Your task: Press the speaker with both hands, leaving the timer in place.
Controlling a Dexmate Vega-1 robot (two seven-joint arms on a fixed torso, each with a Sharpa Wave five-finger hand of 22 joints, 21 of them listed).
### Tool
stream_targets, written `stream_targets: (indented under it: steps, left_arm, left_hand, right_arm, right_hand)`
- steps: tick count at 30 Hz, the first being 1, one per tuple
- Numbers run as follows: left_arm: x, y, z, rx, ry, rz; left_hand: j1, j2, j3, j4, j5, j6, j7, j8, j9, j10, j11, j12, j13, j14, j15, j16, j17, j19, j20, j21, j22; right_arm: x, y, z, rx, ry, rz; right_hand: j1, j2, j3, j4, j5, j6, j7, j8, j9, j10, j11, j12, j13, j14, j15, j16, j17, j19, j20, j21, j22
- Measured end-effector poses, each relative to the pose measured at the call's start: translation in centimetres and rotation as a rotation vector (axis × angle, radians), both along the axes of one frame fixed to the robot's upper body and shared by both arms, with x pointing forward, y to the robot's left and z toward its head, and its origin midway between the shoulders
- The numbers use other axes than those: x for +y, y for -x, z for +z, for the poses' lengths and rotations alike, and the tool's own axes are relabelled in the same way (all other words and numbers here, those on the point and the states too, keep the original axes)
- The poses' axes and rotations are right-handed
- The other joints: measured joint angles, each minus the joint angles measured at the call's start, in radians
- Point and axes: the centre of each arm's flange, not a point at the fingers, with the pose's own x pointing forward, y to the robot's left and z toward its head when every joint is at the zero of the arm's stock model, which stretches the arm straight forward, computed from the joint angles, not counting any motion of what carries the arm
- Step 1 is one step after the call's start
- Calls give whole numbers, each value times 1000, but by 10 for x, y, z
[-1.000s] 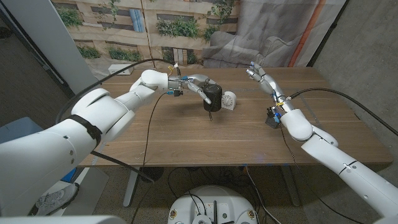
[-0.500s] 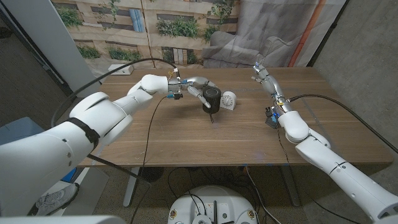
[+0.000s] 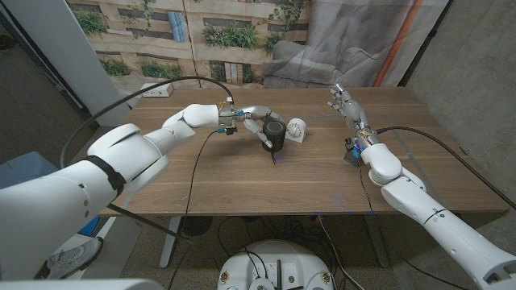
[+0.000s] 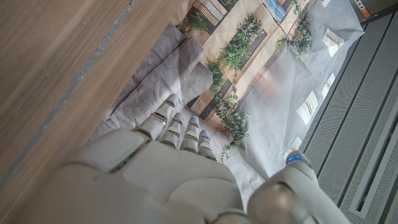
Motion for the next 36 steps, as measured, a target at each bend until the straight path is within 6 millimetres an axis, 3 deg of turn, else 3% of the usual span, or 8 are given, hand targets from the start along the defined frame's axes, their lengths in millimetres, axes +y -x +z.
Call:
stream_targets:
  steps: [8, 30, 36]
  left_arm:
    - [1, -3, -14, -18, 58, 22]
    - [3, -12, -48, 44, 170, 76]
    - [4, -15, -51, 60, 175, 95]
  left_hand:
    - [0, 0, 0, 0, 0, 3, 3, 0, -1, 5, 2, -2, -4, 1, -1, 0, 1, 11, 0, 0, 1]
    - [0, 0, 0, 0, -6, 3, 3, -46, -10, 6, 3, -26, -17, -10, -16, -9, -9, -6, 1, -1, 1]
    - [0, 0, -1, 1, -6, 3, 3, -61, -10, -7, -9, -34, -22, -17, -23, -12, -9, -7, 0, -6, 1]
  right_arm:
    - [-4, -5, 0, 29, -27, 4]
    - [-12, -14, 0, 93, -54, 27]
    - [-12, -17, -1, 102, -58, 30]
  right_hand:
    - [0, 0, -4, 4, 0, -4, 4, 0, 0, 0, 0, 0, 0, -5, 5, 0, 0, -5, 1, 0, 0]
    - [-9, 9, -10, 13, 0, -13, 5, -8, 0, 0, 0, 0, 0, -22, 3, -4, 0, -25, 3, -4, 0]
    - [-14, 14, -10, 13, 0, -13, 5, -8, 0, 0, 0, 0, 0, -29, 10, -4, 0, -25, 3, -4, 0]
